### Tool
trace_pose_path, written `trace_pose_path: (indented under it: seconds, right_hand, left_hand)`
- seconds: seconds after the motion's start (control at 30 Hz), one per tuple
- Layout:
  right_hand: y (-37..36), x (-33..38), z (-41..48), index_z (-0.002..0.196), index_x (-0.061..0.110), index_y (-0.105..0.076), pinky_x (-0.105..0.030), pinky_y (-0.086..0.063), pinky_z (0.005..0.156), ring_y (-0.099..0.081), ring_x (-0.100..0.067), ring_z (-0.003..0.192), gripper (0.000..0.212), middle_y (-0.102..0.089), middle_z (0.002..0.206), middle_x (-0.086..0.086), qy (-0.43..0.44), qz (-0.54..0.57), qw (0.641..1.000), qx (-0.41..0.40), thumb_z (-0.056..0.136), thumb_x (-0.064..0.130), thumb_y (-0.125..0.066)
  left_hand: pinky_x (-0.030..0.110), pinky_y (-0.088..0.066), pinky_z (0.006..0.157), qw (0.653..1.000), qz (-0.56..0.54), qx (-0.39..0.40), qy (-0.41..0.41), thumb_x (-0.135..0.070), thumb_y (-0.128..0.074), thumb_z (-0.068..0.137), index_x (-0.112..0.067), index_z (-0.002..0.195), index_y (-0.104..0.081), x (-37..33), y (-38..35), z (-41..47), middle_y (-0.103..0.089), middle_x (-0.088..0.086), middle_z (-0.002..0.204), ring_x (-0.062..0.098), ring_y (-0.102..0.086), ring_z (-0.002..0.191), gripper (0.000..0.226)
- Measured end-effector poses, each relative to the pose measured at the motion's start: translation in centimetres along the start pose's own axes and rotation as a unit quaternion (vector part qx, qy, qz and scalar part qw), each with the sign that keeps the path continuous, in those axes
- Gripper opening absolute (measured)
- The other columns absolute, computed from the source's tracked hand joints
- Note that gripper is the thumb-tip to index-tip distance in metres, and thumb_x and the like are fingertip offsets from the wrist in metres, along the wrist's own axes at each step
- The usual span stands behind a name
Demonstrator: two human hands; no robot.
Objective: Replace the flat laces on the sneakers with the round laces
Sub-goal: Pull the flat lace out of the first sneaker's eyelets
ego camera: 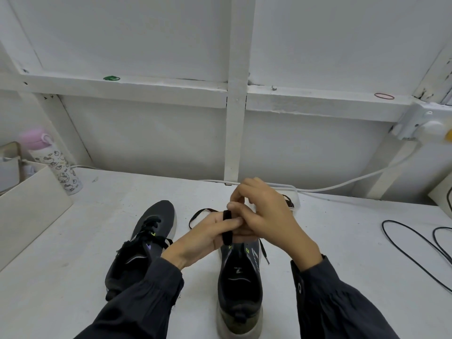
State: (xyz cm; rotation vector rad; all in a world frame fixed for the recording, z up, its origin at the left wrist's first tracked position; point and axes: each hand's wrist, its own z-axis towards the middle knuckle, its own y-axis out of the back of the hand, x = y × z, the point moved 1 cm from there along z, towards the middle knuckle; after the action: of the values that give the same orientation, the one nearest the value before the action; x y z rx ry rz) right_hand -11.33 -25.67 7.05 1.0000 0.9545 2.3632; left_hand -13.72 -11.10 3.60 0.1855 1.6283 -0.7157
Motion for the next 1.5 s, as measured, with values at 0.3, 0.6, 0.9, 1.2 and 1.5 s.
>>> trace_pose_path:
  seconds: [0.3,0.6,0.9,1.2,1.5]
  right_hand:
    - [-3.8,-1.0,-3.8,0.128,0.013,-0.047,-0.024,-0.05,0.092,-0.066,-0.014,0.108,0.048,-0.071,0.111,0.001,-0.195,0.483,0.849,0.088,0.092,0.041,-0.062]
    - [-4.6,-2.3,-2.8,0.082,0.009,-0.065,-0.025,-0.043,0.065,-0.052,-0.01,0.059,0.014,-0.058,0.057,0.01,-0.201,0.374,0.887,0.182,0.094,0.008,-0.059]
    - [0.1,-2.8,3.2,0.065,0.005,-0.052,-0.019,-0.022,0.044,-0.027,-0.009,0.046,0.04,-0.035,0.053,0.001,-0.222,0.2,0.899,0.32,0.09,0.031,-0.068]
    - [0.1,-0.1,-0.8,0.081,0.013,-0.072,-0.021,-0.04,0.049,-0.048,-0.005,0.042,0.011,-0.065,0.059,-0.003,-0.198,0.154,0.952,0.176,0.089,0.017,-0.065]
    - [-3.5,-0.1,-4.6,0.092,0.01,-0.072,-0.018,-0.036,0.045,-0.051,-0.019,0.047,0.019,-0.06,0.06,-0.004,-0.235,0.298,0.899,0.22,0.097,0.021,-0.058]
  left_hand:
    - [0.033,-0.055,0.089,0.991,-0.093,-0.065,-0.067,-0.021,-0.04,0.098,0.003,0.112,-0.067,-2.2,0.6,0.1,-0.067,0.025,0.116,0.032,-0.067,0.107,0.039]
    - [0.029,-0.058,0.072,0.994,-0.097,-0.036,-0.016,-0.031,-0.037,0.095,-0.005,0.097,-0.077,-3.8,-0.4,-0.9,-0.073,0.018,0.094,0.026,-0.072,0.084,0.048]
    - [0.036,-0.054,0.093,0.993,-0.048,-0.015,0.11,-0.029,-0.042,0.097,0.011,0.124,-0.056,1.2,0.1,-0.2,-0.062,0.032,0.119,0.04,-0.063,0.112,0.051]
    - [0.044,-0.055,0.093,0.969,-0.23,-0.064,0.06,-0.022,-0.045,0.095,0.006,0.105,-0.071,1.4,0.9,0.0,-0.065,0.027,0.115,0.035,-0.066,0.104,0.039]
    - [0.036,-0.046,0.105,0.969,-0.244,0.007,-0.035,-0.028,-0.029,0.103,0.004,0.131,-0.056,-1.6,0.4,0.2,-0.053,0.024,0.138,0.033,-0.051,0.131,0.05]
